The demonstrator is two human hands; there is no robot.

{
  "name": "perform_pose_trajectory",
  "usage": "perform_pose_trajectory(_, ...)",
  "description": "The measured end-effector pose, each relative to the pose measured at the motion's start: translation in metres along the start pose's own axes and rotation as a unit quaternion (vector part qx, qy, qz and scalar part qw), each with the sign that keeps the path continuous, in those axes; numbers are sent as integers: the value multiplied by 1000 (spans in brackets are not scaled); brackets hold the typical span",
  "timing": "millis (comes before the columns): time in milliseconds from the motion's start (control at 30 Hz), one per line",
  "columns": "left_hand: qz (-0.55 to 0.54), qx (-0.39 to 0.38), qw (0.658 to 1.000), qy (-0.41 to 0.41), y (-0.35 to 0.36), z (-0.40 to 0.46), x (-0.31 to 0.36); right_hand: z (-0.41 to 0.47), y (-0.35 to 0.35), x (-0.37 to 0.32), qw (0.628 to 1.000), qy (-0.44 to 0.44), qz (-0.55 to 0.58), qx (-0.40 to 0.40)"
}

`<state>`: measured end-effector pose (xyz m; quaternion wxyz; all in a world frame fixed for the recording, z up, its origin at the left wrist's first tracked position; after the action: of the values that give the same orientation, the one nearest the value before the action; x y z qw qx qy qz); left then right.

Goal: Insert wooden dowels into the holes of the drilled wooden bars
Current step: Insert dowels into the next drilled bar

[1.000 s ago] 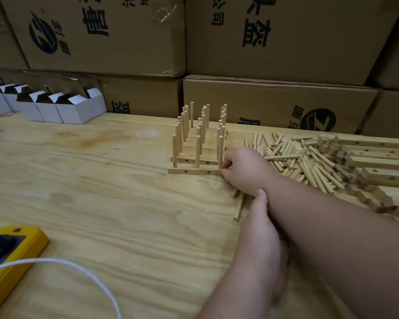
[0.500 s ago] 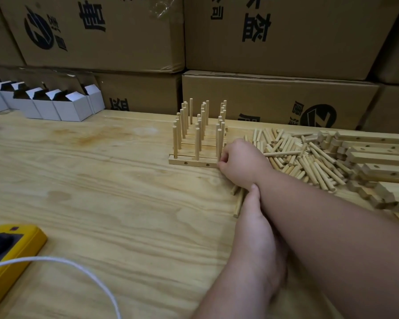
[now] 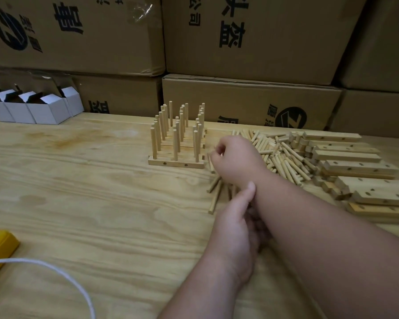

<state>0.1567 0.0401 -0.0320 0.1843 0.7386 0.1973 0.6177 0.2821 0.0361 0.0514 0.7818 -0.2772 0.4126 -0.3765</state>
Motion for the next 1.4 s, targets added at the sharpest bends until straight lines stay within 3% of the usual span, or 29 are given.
perform_pose_trajectory(200, 35, -46, 998, -17, 11, -7, -4, -31, -76, 5, 980, 34, 142, 137)
perform_pose_trajectory(333, 11, -64, 998, -13, 19, -8, -3, -71, -120, 40, 955, 104, 224, 166)
perform_pose_trajectory(567, -18, -40, 998, 48, 17, -6, 8, -145, -146, 108, 964, 148, 168, 143)
perform_pose_trajectory(833, -8, -20, 998, 57, 14, -7, 8, -152, -123, 151, 966, 204, 110, 113)
perform_pose_trajectory(1067, 13, -4, 997, 70, 13, -5, 7, -150, -103, 138, 987, 159, 6, 15)
perform_pose_trajectory(1300, 8, 4, 998, 70, 13, -6, 7, -147, -115, 142, 979, 176, 70, 81)
perform_pose_trajectory(1400, 9, 7, 997, 70, 13, -6, 7, -145, -125, 141, 979, 159, 42, 122)
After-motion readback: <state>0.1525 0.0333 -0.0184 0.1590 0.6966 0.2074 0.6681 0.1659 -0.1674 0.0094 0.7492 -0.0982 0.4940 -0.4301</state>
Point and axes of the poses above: each hand's wrist, its own z-axis towards the middle knuckle, its own y-axis out of the palm, x = y × z, the point moved 9 cm from there along z, towards the middle knuckle, and after that the axes turned 9 degrees about x, right-handed, at the moved point
